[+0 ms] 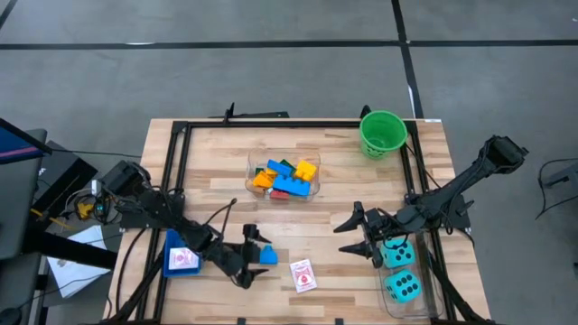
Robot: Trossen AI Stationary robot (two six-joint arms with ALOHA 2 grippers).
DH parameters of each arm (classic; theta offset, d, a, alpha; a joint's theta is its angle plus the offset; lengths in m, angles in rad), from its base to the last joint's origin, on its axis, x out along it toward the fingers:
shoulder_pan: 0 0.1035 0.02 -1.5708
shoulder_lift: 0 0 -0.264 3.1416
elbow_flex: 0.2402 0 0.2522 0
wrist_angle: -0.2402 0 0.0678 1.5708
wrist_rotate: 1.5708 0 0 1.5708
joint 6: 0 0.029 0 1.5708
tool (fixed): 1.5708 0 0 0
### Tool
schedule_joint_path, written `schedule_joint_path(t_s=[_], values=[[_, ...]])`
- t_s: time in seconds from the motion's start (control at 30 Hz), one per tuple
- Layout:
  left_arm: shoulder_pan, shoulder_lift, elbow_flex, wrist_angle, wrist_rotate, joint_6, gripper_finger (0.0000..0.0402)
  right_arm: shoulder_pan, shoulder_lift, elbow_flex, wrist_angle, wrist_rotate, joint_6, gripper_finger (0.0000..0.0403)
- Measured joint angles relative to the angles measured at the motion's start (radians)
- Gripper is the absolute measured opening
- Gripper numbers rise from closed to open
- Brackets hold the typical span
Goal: Pick & Place Toys
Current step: Put the blue game piece into the top transparent bin
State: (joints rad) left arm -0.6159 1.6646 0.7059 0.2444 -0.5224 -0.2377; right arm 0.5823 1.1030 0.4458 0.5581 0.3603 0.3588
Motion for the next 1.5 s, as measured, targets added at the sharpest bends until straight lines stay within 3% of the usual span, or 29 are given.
schedule_joint_path(t_s=[0.3,0.6,0.87,1.5], values=[[0.006,0.005,0.0,-0.028,0.001,-0.081,0.04,0.0,0.0,0.0,-0.004,0.0,0.0,0.026],[0.013,0.132,0.001,0.048,-0.012,-0.097,0.04,0.0,0.0,0.0,-0.004,0.0,0.0,0.026],[0.023,0.156,0.001,0.052,-0.018,-0.145,0.0399,0.001,0.0,0.0,-0.005,0.0,0.0,0.026],[0.023,0.156,0.001,0.052,-0.016,-0.194,0.035,0.001,0.0,0.0,-0.005,-0.001,0.0,0.026]])
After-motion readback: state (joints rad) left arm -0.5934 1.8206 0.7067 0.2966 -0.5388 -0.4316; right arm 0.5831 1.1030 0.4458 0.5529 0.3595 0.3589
